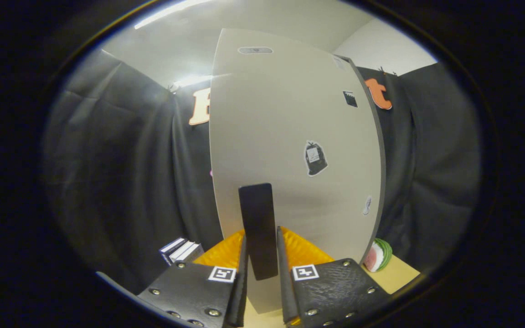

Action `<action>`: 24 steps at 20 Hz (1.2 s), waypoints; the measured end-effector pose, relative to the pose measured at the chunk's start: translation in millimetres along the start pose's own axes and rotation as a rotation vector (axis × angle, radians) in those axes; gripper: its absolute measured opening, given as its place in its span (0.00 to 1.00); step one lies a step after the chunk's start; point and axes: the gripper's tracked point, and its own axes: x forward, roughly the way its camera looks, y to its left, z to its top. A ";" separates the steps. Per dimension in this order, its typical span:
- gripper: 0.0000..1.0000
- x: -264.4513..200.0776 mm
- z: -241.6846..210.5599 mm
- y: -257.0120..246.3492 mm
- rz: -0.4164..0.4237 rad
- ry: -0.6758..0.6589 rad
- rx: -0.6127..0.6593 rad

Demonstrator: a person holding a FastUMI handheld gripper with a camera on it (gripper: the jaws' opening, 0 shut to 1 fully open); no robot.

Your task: Open the shoe cabinet door, grab the shoes and put them into the shoe cabinet, then close the shoe cabinet door.

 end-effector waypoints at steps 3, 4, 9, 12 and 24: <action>0.31 -20.0 0.8 -14.3 -0.001 -0.002 -0.001; 0.31 -26.8 2.6 -18.6 -0.003 -0.001 -0.001; 0.31 -52.0 5.1 -43.0 -0.020 -0.003 0.006; 0.31 -66.8 7.4 -57.5 -0.038 -0.009 0.007; 0.31 -111.2 6.2 -129.3 -0.148 -0.021 0.007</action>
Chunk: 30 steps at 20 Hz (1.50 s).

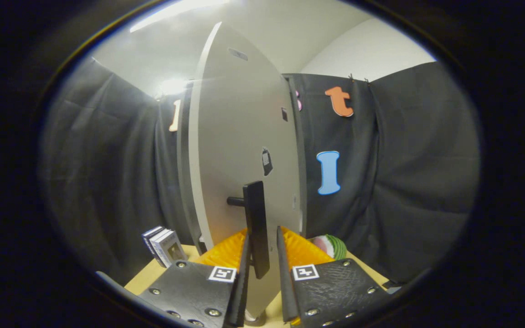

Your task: Open the shoe cabinet door, grab the shoes and put them into the shoe cabinet, then close the shoe cabinet door.

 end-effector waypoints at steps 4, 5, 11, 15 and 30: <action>0.31 -6.1 1.5 -31.3 -0.042 0.000 0.031; 0.30 -8.0 1.1 -38.7 -0.050 0.000 0.038; 0.28 -25.8 7.7 -73.0 -0.107 -0.021 0.040; 0.23 -34.8 4.5 -101.8 -0.153 -0.021 0.068; 0.24 -57.9 -9.3 -99.3 -0.098 -0.006 0.077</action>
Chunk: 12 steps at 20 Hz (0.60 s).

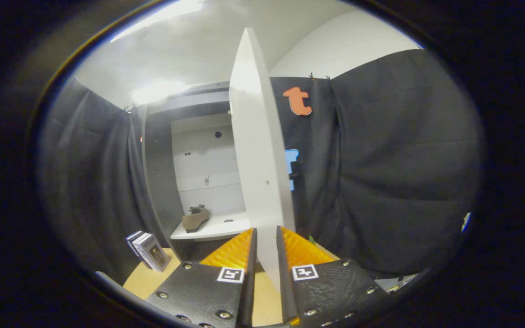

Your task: Open the shoe cabinet door, grab the shoes and put them into the shoe cabinet, then close the shoe cabinet door.

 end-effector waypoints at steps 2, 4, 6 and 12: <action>0.24 -2.1 -7.5 13.3 0.034 0.007 -0.001; 0.24 -4.0 -20.4 26.3 0.068 0.021 -0.002; 0.24 -3.6 -38.4 40.1 0.105 0.044 0.000; 0.24 -1.2 -106.5 77.3 0.206 0.090 -0.003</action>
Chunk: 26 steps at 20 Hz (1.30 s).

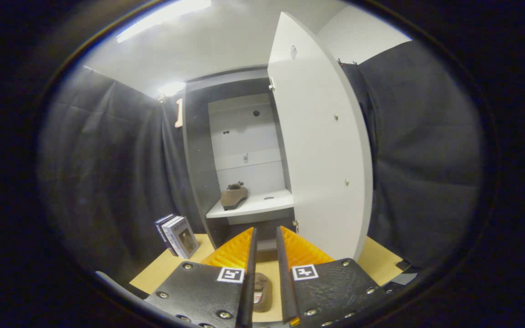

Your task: Open the shoe cabinet door, grab the shoes and put them into the shoe cabinet, then close the shoe cabinet door.

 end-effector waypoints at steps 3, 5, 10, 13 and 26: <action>0.24 11.1 -35.2 12.8 0.023 0.049 -0.026; 0.24 20.1 -57.5 21.1 0.034 0.078 -0.045; 0.30 47.1 -131.8 36.3 0.051 0.188 -0.056; 0.33 63.9 -185.1 41.2 0.056 0.281 -0.033; 0.33 99.2 -350.2 43.4 0.021 0.575 -0.071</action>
